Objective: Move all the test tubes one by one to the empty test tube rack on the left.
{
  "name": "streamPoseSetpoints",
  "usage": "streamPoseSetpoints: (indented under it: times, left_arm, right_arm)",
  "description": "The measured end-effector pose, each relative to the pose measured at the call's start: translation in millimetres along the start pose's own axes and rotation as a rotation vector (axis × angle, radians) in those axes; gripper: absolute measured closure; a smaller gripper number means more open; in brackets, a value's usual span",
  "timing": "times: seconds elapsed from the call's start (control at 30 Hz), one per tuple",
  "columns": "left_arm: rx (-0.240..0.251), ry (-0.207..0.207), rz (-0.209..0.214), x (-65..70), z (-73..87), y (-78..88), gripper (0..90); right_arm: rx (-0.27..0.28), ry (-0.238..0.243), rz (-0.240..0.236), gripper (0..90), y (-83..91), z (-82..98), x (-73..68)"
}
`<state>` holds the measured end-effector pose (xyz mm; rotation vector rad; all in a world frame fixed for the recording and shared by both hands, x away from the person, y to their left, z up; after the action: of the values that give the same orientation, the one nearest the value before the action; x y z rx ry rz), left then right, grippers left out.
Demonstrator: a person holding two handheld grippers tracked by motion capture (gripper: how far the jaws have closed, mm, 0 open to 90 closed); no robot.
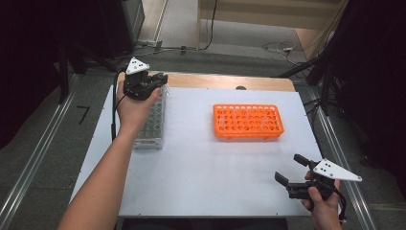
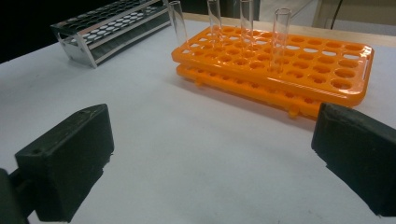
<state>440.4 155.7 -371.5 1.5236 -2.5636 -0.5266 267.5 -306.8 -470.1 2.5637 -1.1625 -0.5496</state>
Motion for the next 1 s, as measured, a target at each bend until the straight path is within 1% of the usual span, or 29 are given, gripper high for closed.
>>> streamPoseSetpoints:
  times: [0.03,0.33,0.53,0.7,0.77,0.8,0.9,1.0]
  left_arm:
    - [-0.006,-0.004,-0.009,-3.0,-0.2,-1.9,75.8]
    - [-0.021,0.037,-0.076,-28.2,-0.1,-17.3,75.8]
    - [-0.050,0.060,-0.111,-43.9,3.4,-34.9,75.8]
    - [-0.091,0.060,-0.140,-52.1,9.9,-51.8,75.8]
    - [-0.105,0.072,-0.145,-54.8,13.8,-57.9,75.8]
    - [-0.112,0.071,-0.154,-56.3,15.9,-60.6,75.8]
    - [-0.118,0.093,-0.159,-59.3,20.7,-67.2,75.8]
    - [-0.130,0.090,-0.169,-60.4,23.9,-72.1,75.8]
  right_arm:
    - [0.000,0.000,0.000,0.0,0.0,0.0,0.0]
    - [0.001,-0.006,0.003,0.0,0.9,0.4,3.6]
    - [-0.001,-0.015,0.003,0.0,0.7,1.4,5.1]
    - [-0.002,-0.016,0.001,0.0,0.8,1.9,6.0]
    - [0.000,-0.022,0.003,0.0,1.3,2.1,7.0]
    - [0.000,-0.025,0.002,0.0,1.6,2.2,7.6]
    - [0.002,-0.032,0.005,0.0,2.7,2.5,9.7]
    - [0.006,-0.035,0.001,0.0,3.3,2.3,10.0]
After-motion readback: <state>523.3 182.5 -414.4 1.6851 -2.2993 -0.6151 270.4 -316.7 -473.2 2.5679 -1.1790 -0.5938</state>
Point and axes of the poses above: each handheld gripper's, and its own axes: y roughly backward along the jaws, z roughly out of its underside, x roughly to its right, the point moved 5 cm from there along -y, roughly forward along the jaws, and after that the axes turned 8 degrees about -y, right-handed, at the moved point
